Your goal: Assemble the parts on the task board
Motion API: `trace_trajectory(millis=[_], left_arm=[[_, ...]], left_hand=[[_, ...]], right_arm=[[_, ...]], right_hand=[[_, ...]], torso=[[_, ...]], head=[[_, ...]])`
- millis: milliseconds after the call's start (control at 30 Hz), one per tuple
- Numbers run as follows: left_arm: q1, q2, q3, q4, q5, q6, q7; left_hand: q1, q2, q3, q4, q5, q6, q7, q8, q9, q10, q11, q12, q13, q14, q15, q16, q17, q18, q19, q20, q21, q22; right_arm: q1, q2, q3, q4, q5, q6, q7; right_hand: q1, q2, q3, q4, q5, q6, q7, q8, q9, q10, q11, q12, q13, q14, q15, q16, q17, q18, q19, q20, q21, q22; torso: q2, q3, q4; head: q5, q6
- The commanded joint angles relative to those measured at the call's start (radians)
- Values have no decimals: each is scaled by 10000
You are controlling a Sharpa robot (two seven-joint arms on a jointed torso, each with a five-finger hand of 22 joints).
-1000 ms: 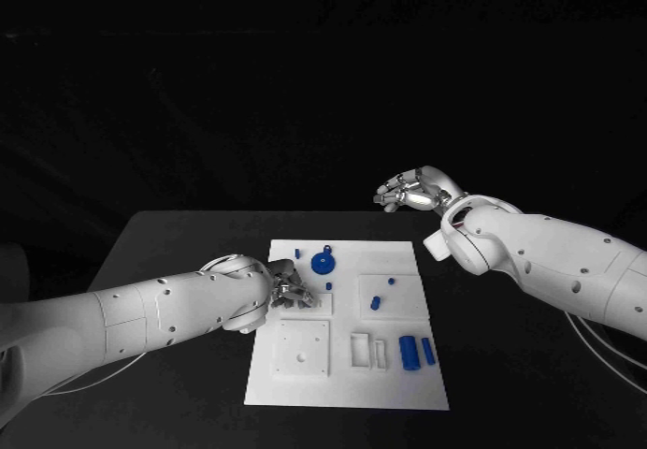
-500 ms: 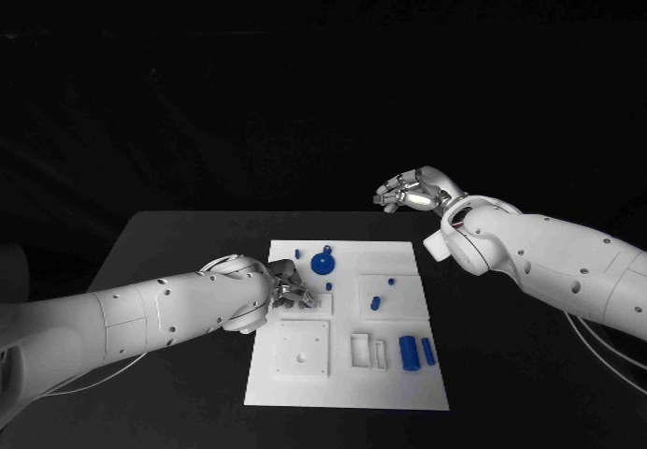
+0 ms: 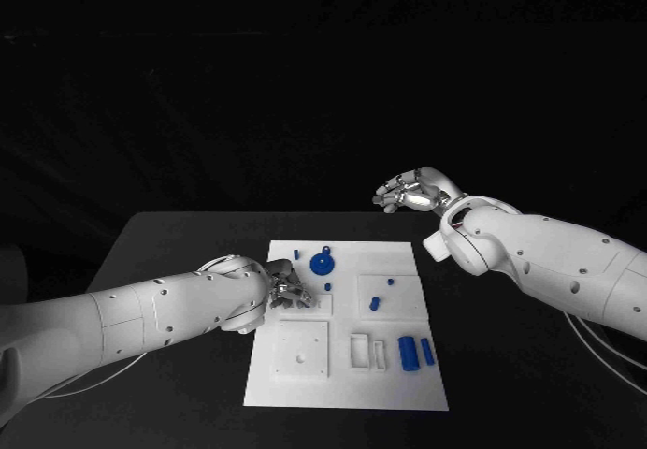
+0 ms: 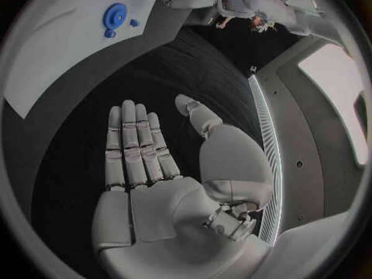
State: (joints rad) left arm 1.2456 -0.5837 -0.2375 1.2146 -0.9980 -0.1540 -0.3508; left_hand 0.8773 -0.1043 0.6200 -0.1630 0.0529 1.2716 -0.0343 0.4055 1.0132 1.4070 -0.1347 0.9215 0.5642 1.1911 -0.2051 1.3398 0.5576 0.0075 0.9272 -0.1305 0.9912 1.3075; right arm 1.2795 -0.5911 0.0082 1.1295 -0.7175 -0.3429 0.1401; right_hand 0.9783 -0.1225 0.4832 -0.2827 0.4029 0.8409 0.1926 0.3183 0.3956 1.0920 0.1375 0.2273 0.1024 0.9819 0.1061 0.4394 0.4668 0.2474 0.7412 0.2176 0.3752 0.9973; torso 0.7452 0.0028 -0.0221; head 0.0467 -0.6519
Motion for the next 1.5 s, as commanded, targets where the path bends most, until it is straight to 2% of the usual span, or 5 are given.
trace_trajectory(millis=[33, 467, 900, 1167, 1500], left_arm=[[-4, -5, 2, -39, 288, -235, 51], [-4, -46, 20, -59, 578, -198, 90], [-4, -49, 23, -106, 807, -140, 109], [-3, -43, 24, -115, 895, -117, 130], [-3, -71, 27, -140, 1034, -128, 163]], left_hand=[[-49, -119, 15, 88, -38, -79, 31, -46, 11, -49, 14, -57, -25, -65, 14, -23, -25, 160, -46, -1392, -38, 126], [-104, -276, 14, 330, -40, -143, 56, -116, 30, -92, 31, -121, -105, -114, 12, -58, -92, 153, -83, -1383, -72, 118], [-92, -349, 18, 377, -40, -160, 60, -135, 37, -105, 33, -131, -122, -129, 10, -62, -108, 153, -97, -1383, -82, 119], [-23, -622, 53, 539, -40, -598, 214, -409, -10, -530, 161, -324, -235, -442, 143, -250, -277, 94, -322, -1325, -204, 115], [34, -743, 46, 652, -39, -806, 302, -565, -49, -661, 242, -326, -257, -538, 233, -269, -395, 58, -433, -1298, -251, 126]], right_arm=[[-1, 9, 5, 3, -68, 138, 70], [-7, 26, 5, -27, -65, 150, 70], [-15, 32, 4, -51, -56, 171, 66], [-18, 34, 4, -46, -53, 174, 65], [-31, 49, 4, -74, -48, 182, 66]], right_hand=[[55, 1, -80, 1, -63, -87, 3, -45, -10, 50, -10, -50, -13, -2, 70, -50, 16, 144, -41, 49, -67, -16], [48, 5, -89, 3, -62, -89, 2, -45, -12, 54, -10, -56, -20, -3, 71, -56, 18, 144, -45, 50, -71, -17], [41, 4, -98, 4, -56, -93, 4, -47, -16, 55, -9, -63, -27, -6, 73, -63, 20, 144, -49, 52, -75, -18], [28, 0, -111, 7, -48, -101, 7, -51, -21, 51, -4, -75, -36, -12, 77, -73, 22, 144, -58, 55, -82, -20], [19, -4, -124, 7, -41, -111, 11, -56, -27, 49, -1, -86, -46, -18, 80, -84, 23, 144, -67, 57, -90, -22]], torso=[[0, -2, 4], [1, -1, 11], [-4, 0, 9], [-1, -1, 13], [-1, 2, 5]], head=[[-16, 3], [-21, -17], [-12, -27], [-22, -21], [-13, -22]])
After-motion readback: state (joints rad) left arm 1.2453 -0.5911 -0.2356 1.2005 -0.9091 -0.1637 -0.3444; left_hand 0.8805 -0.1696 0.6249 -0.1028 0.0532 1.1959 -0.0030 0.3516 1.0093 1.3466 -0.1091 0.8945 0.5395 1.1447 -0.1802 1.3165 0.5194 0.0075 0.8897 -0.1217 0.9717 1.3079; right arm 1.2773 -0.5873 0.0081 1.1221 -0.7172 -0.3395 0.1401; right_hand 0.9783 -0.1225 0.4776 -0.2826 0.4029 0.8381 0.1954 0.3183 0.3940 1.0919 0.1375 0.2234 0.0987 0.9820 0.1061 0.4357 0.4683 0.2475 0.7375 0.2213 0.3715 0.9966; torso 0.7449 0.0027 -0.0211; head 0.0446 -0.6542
